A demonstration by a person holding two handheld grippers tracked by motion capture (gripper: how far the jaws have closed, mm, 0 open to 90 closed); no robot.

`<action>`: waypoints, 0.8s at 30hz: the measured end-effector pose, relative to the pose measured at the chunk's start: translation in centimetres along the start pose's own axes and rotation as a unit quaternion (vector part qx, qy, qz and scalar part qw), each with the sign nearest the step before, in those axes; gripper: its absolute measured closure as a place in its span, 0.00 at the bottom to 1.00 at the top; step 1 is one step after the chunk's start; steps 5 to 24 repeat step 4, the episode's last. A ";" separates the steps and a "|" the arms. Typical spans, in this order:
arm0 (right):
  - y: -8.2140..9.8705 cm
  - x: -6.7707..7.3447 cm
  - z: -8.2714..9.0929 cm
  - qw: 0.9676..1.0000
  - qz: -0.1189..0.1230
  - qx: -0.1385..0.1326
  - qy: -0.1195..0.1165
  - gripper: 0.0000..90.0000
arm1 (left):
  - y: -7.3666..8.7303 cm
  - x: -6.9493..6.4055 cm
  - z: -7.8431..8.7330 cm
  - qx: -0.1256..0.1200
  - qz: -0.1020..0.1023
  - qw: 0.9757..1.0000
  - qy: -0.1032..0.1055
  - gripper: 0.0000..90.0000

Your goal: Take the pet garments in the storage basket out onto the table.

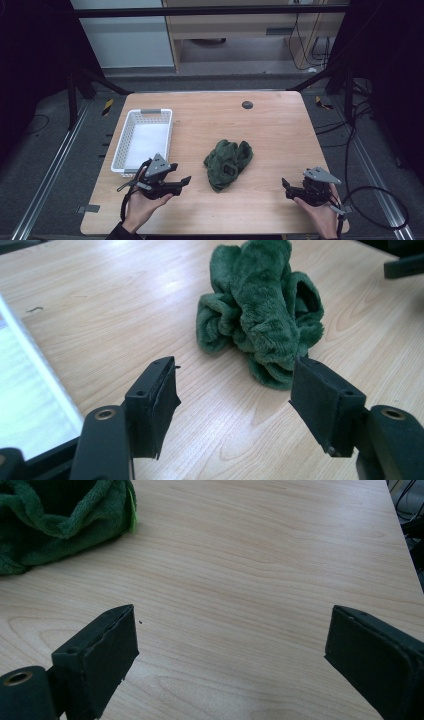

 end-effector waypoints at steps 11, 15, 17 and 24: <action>0.0 0.1 0.0 1.000 0.000 0.002 -0.002 0.07 | 0.9 0.3 0.7 -0.019 0.016 1.000 0.006 0.38; 0.0 0.1 0.0 1.000 0.000 0.002 -0.002 0.07 | 0.9 0.3 0.7 -0.019 0.016 1.000 0.006 0.38; 0.0 0.1 0.0 1.000 0.000 0.002 -0.002 0.07 | 0.9 0.3 0.7 -0.019 0.016 1.000 0.006 0.38; 0.0 0.1 0.0 1.000 0.000 0.002 -0.002 0.07 | 0.9 0.3 0.7 -0.019 0.016 1.000 0.006 0.38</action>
Point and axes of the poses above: each handheld gripper's, and its own axes: z roughly backward along the jaws, y roughly out of its underside, x roughly to its left, the point moved 5 cm from there along -z, roughly forward along the jaws, and after that the axes turned 10 degrees about z, right-handed, at the moved point
